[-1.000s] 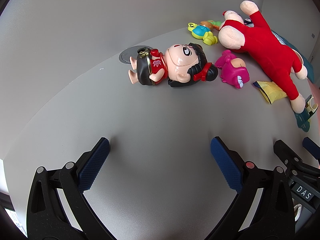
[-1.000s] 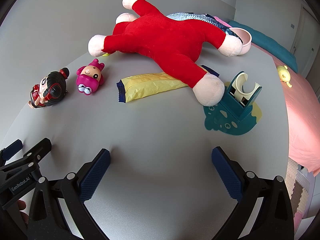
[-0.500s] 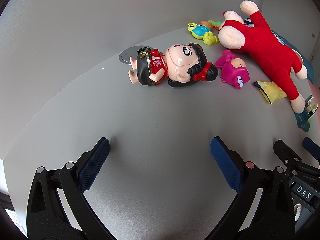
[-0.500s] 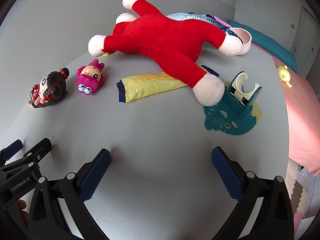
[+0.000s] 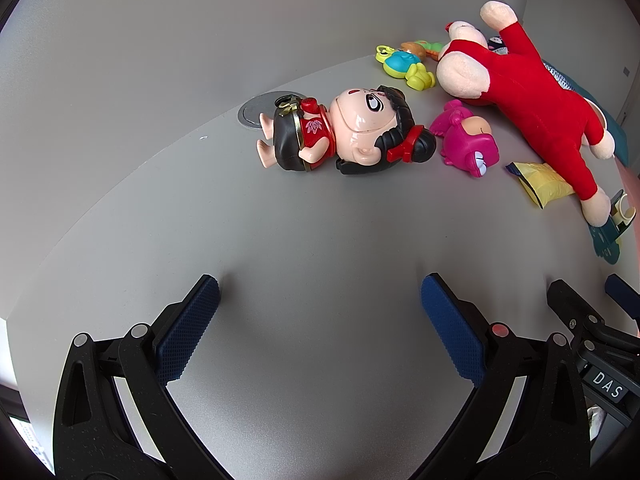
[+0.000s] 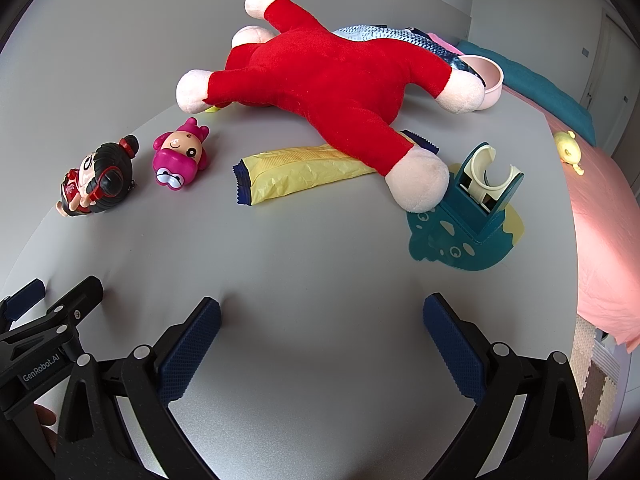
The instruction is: Collect trash
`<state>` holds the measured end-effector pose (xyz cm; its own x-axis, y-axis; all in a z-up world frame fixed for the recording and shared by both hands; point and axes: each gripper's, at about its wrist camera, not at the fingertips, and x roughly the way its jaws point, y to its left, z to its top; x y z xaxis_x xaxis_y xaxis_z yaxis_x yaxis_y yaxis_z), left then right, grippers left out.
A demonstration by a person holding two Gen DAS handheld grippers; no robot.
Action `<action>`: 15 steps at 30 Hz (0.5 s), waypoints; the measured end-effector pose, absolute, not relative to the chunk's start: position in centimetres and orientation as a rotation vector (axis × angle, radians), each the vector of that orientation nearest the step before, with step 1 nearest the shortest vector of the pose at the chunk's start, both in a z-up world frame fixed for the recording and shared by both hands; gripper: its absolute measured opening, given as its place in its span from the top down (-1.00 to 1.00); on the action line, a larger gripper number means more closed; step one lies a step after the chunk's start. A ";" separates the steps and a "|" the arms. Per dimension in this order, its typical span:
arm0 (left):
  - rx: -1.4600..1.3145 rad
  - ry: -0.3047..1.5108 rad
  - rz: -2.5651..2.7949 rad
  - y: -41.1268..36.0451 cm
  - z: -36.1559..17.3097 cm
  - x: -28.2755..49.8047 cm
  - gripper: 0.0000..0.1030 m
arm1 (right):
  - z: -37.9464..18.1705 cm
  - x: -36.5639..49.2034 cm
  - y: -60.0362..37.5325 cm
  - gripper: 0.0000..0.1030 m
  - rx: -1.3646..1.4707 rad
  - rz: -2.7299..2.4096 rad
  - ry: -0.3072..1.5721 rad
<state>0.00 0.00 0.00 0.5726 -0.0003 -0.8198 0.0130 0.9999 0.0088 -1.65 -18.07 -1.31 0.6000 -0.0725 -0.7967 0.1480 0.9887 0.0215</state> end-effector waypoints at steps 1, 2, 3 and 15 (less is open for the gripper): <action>0.014 0.961 -0.008 0.0 0.0 0.0 -0.89 | -1.3 -1.6 -18.1 -0.96 0.089 -0.128 0.919; 0.014 0.961 -0.008 0.0 0.0 0.0 -0.89 | -1.3 -1.6 -18.1 -0.96 0.089 -0.128 0.919; 0.014 0.961 -0.008 0.0 0.0 0.0 -0.89 | -1.3 -1.6 -18.1 -0.96 0.088 -0.128 0.919; 0.013 0.961 -0.004 0.0 0.0 0.0 -0.89 | -1.3 -1.6 -18.0 -0.96 0.084 -0.121 0.919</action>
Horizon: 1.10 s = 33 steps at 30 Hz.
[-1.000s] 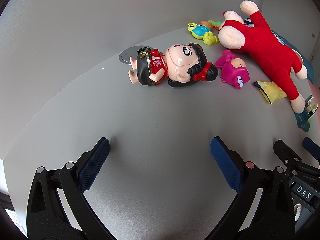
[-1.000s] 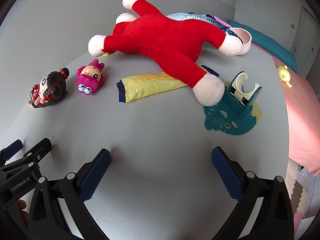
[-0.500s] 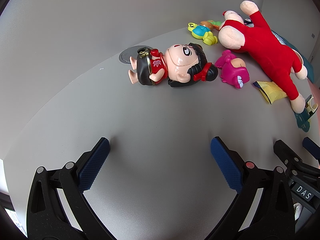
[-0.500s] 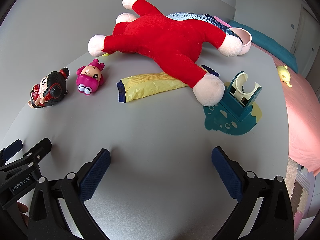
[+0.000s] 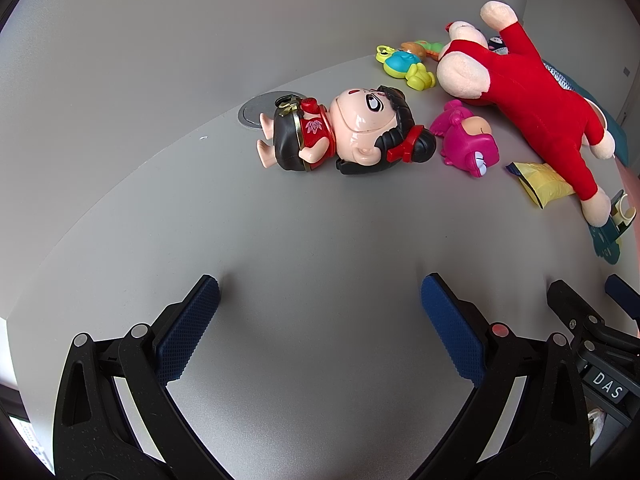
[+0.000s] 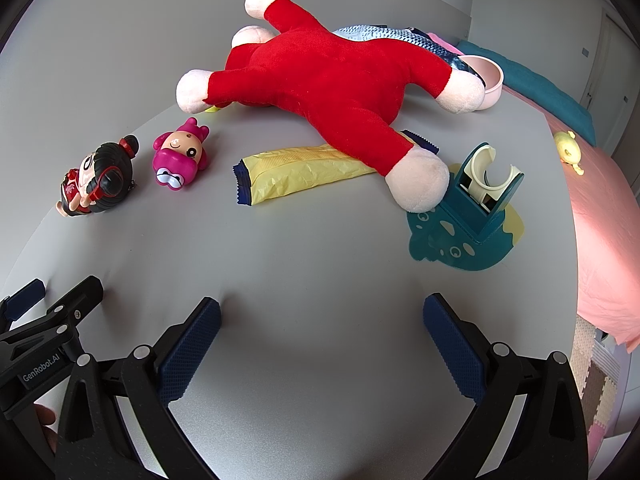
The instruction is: Collect trash
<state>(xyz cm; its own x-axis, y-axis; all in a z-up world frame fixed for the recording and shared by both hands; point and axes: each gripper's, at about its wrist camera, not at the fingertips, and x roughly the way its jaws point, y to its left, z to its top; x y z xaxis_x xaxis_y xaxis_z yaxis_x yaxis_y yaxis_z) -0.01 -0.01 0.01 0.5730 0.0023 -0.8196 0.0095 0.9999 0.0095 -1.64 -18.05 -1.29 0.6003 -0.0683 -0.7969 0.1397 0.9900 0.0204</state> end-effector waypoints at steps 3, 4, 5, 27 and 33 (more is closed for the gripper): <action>0.016 0.970 -0.029 -0.1 0.1 0.0 -0.89 | -1.3 -1.7 -18.2 -0.95 0.069 -0.086 0.922; 0.014 0.971 -0.041 -0.3 0.3 -0.1 -0.89 | -1.2 -1.9 -18.4 -0.95 0.064 -0.072 0.925; 0.019 0.958 -0.045 -0.5 0.6 -0.3 -0.89 | -1.1 -2.3 -18.8 -0.95 0.060 -0.060 0.923; 0.383 0.897 -0.230 -3.6 3.9 7.4 -0.89 | 7.1 0.0 -20.7 -0.64 0.096 0.241 0.910; 0.457 0.904 -0.284 -4.0 2.1 9.1 -0.89 | 6.4 2.3 -18.7 -0.54 0.120 0.279 0.923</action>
<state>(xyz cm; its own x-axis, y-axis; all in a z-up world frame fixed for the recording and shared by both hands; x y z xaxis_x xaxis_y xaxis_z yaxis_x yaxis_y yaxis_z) 9.08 -4.04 2.08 0.5907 -0.0457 -0.8056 0.4224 0.8682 0.2605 2.32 -18.66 6.43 0.5710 0.2879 -0.7688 -0.1856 0.9575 0.2207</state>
